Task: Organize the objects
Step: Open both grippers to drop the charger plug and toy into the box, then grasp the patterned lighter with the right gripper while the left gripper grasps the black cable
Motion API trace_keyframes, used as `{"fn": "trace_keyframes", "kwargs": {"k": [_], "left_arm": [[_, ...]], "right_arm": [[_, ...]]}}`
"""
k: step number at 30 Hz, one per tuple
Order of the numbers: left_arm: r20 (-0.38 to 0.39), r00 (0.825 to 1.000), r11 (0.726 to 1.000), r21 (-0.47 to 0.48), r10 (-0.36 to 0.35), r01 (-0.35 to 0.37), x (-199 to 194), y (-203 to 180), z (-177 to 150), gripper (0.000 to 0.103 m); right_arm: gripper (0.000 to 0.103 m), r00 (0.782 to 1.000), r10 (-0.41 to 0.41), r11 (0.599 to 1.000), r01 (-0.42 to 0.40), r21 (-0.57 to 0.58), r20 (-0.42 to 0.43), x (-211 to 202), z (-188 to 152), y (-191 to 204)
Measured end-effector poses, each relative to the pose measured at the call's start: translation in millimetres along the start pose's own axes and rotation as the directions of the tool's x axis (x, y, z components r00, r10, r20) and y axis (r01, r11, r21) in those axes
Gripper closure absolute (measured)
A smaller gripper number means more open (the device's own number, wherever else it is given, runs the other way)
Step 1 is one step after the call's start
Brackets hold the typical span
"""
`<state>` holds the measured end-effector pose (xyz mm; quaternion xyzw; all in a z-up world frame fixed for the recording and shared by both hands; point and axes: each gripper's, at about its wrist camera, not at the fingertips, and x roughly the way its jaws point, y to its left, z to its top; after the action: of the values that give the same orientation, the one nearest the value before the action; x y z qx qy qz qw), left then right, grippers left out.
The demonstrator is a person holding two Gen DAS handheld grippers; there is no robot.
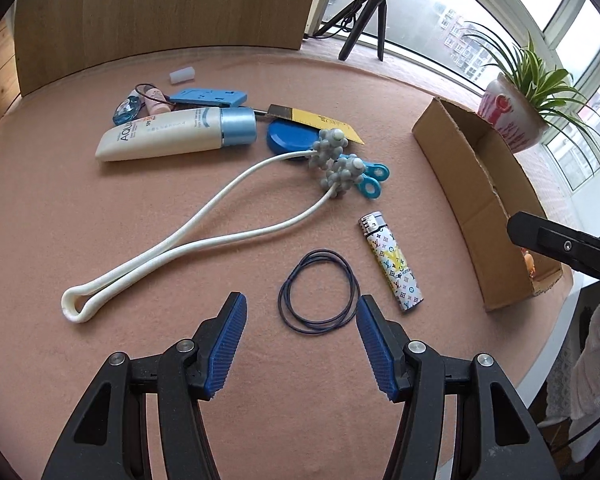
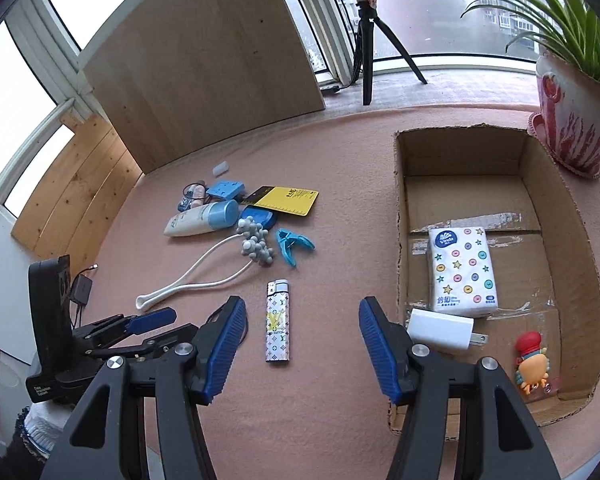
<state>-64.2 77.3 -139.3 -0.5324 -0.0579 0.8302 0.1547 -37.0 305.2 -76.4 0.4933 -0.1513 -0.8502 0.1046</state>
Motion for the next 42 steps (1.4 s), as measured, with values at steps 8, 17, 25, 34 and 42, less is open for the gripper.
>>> {"fn": "trace_keyframes", "kwargs": {"k": [8,17,25,34,42], "left_arm": [[-0.023,1.0,0.998,0.059,-0.011,0.012,16,-3,3,0.051],[-0.059,0.998,0.993,0.112,-0.025,0.031,34,-4,14,0.07],[-0.064,0.998,0.984,0.176,0.001,0.011,40,-11,21,0.077],[-0.045,0.998,0.968,0.248,0.045,-0.032,44,-23,21,0.091],[-0.04,0.999,0.976,0.219,0.031,-0.022,42,-16,19,0.099]], "right_arm": [[0.048,0.992,-0.044,0.999,0.041,-0.027,-0.12,51,-13,22],[0.052,0.98,-0.107,0.994,0.104,-0.028,-0.166,72,-17,19],[0.057,0.972,-0.135,0.99,0.123,-0.072,-0.193,86,-16,25],[0.063,0.962,-0.191,0.976,0.165,-0.141,-0.197,97,-15,35],[0.081,0.949,-0.264,0.953,0.229,-0.197,-0.174,98,-16,37]]}}
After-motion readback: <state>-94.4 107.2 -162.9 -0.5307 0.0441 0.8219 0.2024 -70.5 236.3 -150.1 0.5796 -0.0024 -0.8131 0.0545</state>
